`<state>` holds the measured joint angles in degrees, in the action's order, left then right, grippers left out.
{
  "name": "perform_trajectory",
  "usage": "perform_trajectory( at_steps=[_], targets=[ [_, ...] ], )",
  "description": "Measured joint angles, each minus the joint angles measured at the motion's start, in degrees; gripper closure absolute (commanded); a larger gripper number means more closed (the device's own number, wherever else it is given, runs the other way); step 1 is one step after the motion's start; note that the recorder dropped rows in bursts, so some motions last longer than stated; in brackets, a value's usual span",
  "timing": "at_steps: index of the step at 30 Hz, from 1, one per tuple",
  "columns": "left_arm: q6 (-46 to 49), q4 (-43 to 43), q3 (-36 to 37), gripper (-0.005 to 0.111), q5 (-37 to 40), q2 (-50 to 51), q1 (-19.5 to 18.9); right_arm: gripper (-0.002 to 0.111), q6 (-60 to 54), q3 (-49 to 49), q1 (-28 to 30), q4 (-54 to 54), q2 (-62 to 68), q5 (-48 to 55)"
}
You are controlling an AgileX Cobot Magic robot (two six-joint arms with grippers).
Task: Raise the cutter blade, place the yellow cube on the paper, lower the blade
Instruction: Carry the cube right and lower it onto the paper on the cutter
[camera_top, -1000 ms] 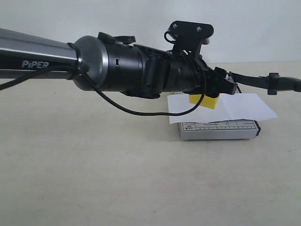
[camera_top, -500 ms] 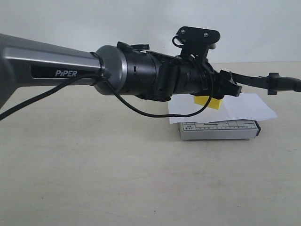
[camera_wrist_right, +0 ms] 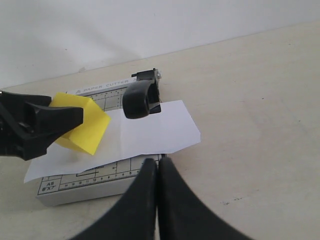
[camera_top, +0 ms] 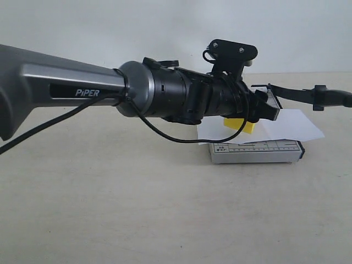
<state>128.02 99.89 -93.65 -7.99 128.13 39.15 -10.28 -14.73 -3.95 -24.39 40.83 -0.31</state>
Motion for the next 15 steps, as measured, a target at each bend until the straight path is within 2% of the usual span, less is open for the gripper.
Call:
perform_trajectory(
  at_steps=[3,5,11,13,15],
  targets=[
    [0.0,0.0,0.0,0.102,0.7,0.0,0.0,0.108,0.0,0.0,0.0,0.0,0.0,0.0],
    [0.0,0.0,0.0,0.098,1.2,0.0,0.0,0.108,0.0,0.0,0.0,0.0,0.0,0.0],
    [0.1,0.0,0.0,0.063,1.5,0.0,0.0,0.108,0.0,0.0,0.0,0.0,0.0,0.0],
    [0.1,0.0,0.0,0.054,1.5,0.0,0.0,0.108,0.0,0.0,0.0,0.0,0.0,0.0],
    [0.1,0.0,0.0,0.049,1.5,0.0,0.0,0.108,0.0,0.0,0.0,0.0,0.0,0.0]
  ],
)
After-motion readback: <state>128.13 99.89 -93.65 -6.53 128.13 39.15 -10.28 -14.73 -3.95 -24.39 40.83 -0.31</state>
